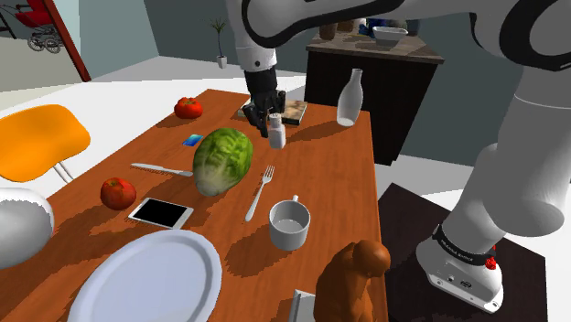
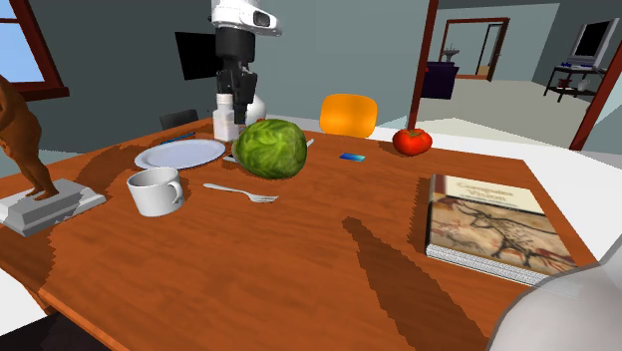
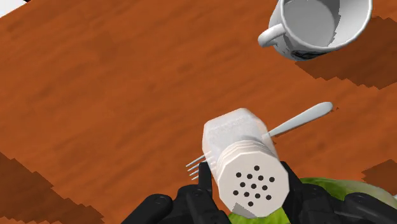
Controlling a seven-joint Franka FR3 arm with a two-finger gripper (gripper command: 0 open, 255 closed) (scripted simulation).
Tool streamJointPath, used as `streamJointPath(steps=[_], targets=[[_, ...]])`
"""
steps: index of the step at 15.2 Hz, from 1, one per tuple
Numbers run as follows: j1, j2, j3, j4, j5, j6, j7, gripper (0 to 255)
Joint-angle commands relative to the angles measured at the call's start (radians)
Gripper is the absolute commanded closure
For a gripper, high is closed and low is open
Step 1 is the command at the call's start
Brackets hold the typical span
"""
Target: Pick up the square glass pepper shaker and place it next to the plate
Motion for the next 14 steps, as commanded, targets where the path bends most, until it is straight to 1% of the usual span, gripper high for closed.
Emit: streamJointPath(steps=[1, 7, 14], targets=[[0.023, -0.029, 0.018, -0.040, 0.009, 0.012, 0.041, 255], [0.091, -0.089, 0.075, -0.120, 0.035, 0.036, 0.162, 255], [0.175, -0.116, 0.148, -0.156, 0.063, 0.054, 0.313, 255]])
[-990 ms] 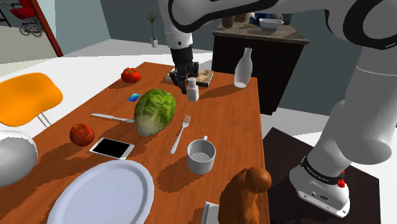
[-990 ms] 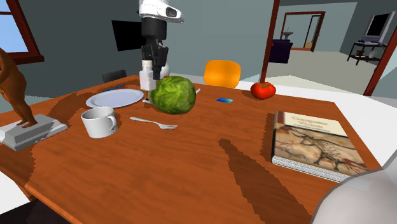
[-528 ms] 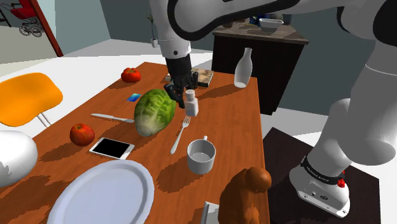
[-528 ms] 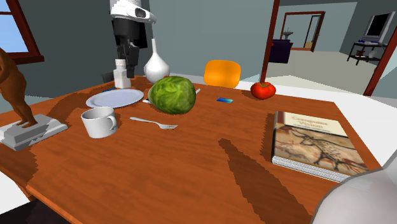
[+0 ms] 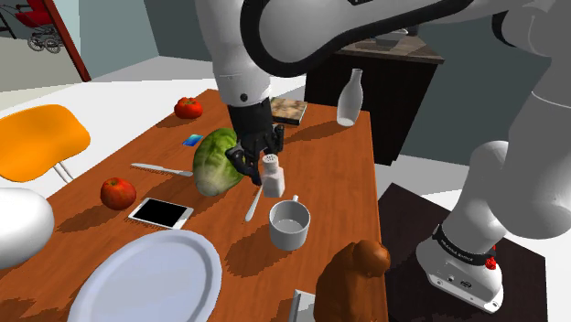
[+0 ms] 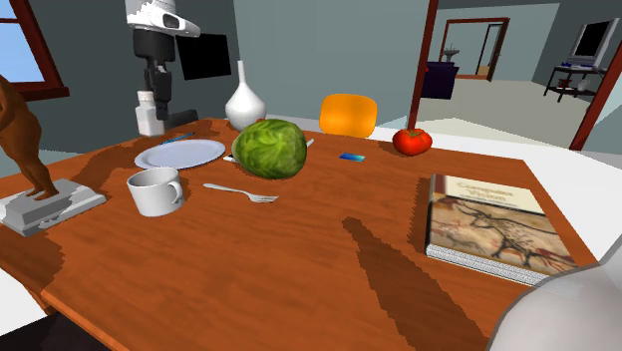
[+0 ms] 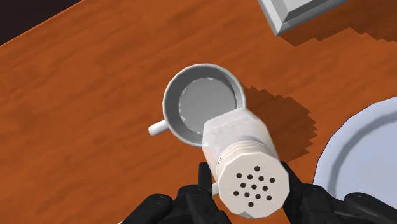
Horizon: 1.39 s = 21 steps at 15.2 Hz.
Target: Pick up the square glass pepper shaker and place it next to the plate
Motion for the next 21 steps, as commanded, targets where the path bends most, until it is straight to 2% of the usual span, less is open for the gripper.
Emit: streamJointPath(steps=[1, 11, 21], targets=[[0.025, -0.006, 0.021, -0.007, 0.008, 0.004, 0.045, 255], [0.155, 0.050, 0.129, 0.053, 0.015, 0.017, 0.281, 255], [0.320, 0.212, 0.213, 0.242, -0.041, -0.001, 0.531, 255]])
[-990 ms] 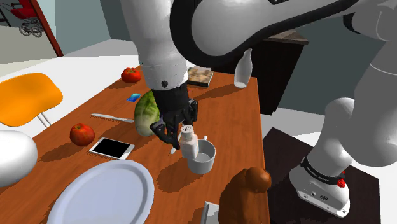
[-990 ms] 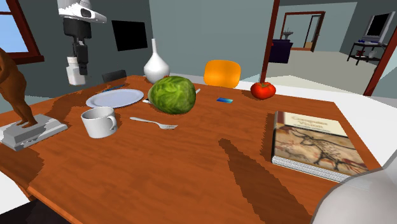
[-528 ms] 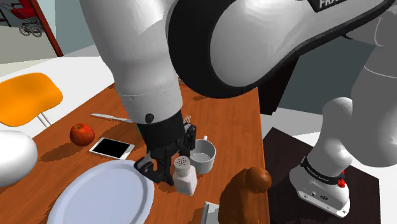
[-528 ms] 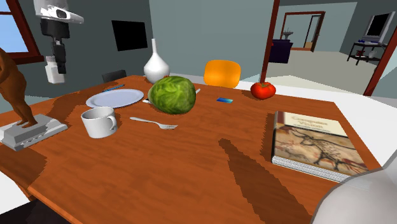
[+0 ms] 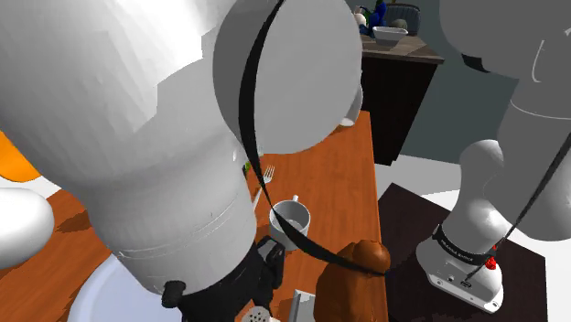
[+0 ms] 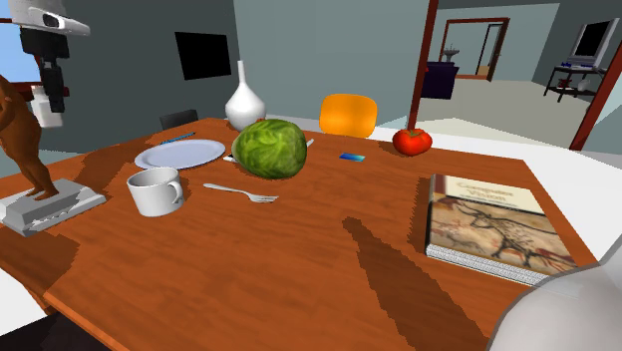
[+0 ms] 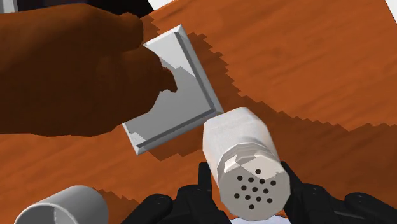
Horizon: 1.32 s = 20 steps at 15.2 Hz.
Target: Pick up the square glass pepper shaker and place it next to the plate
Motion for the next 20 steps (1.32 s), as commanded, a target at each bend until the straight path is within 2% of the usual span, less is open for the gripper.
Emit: streamJointPath(steps=[1, 2, 20], targets=[[0.038, 0.054, 0.011, 0.058, -0.023, -0.005, 0.048, 255], [0.072, 0.093, 0.020, 0.108, -0.039, -0.015, 0.089, 255], [0.069, 0.132, 0.006, -0.083, -0.057, 0.209, 0.077, 255]])
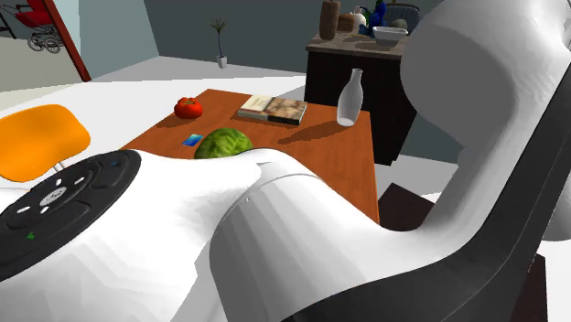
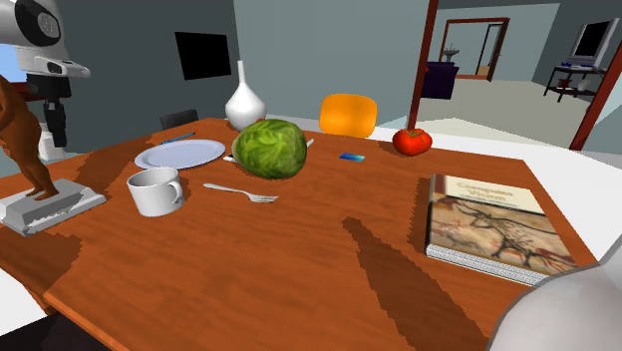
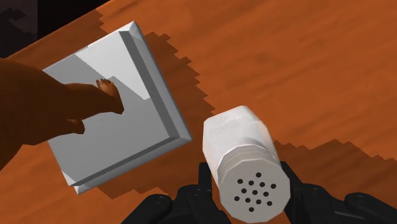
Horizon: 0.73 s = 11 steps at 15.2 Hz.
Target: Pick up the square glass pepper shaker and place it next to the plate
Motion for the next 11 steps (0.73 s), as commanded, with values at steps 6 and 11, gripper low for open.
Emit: streamJointPath(steps=[6, 11], targets=[[0.001, 0.029, -0.008, -0.059, -0.013, 0.086, -0.002, 255], [0.006, 0.057, -0.015, -0.089, -0.026, 0.141, -0.001, 255]])
